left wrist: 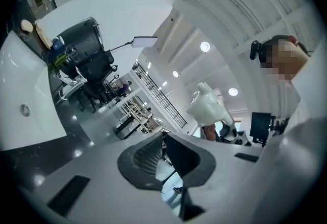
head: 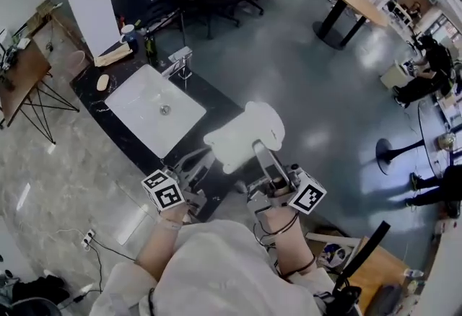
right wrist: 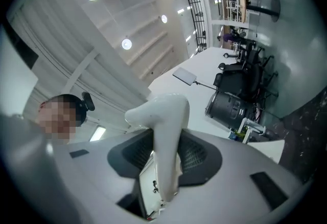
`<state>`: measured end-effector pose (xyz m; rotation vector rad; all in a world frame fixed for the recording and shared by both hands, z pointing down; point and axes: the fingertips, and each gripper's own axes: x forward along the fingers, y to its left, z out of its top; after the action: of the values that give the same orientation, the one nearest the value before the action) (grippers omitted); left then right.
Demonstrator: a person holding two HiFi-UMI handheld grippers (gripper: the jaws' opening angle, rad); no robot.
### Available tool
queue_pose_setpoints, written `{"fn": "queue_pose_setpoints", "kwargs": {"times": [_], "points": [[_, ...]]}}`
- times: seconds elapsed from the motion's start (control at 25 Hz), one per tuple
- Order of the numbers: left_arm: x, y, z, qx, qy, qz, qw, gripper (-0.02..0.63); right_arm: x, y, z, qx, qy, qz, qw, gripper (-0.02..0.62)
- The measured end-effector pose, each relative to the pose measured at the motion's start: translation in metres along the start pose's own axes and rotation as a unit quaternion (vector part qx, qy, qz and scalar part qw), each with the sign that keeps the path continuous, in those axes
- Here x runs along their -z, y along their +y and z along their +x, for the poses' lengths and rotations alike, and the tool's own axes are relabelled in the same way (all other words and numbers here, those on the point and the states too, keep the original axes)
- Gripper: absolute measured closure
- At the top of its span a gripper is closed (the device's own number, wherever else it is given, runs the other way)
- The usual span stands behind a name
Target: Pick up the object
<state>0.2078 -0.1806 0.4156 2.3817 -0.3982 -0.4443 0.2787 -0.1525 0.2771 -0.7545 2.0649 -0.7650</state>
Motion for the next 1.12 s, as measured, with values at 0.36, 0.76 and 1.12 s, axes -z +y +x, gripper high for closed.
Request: {"fn": "queue_pose_setpoints", "kwargs": {"times": [0.36, 0.76, 1.12], "points": [[0.031, -0.016, 0.054, 0.066, 0.059, -0.027, 0.9957, 0.596, -0.048, -0.02, -0.055, 0.064, -0.079, -0.031, 0.994, 0.44], [0.039, -0.011, 0.06, 0.073, 0.074, -0.043, 0.9936, 0.596, -0.051, -0.024, -0.064, 0.08, -0.092, -0.029, 0.992, 0.44], [0.038, -0.02, 0.063, 0.062, 0.073, -0.038, 0.9947, 0.597, -0.059, -0.03, -0.072, 0.111, -0.087, -0.041, 0.989, 0.44]]}}
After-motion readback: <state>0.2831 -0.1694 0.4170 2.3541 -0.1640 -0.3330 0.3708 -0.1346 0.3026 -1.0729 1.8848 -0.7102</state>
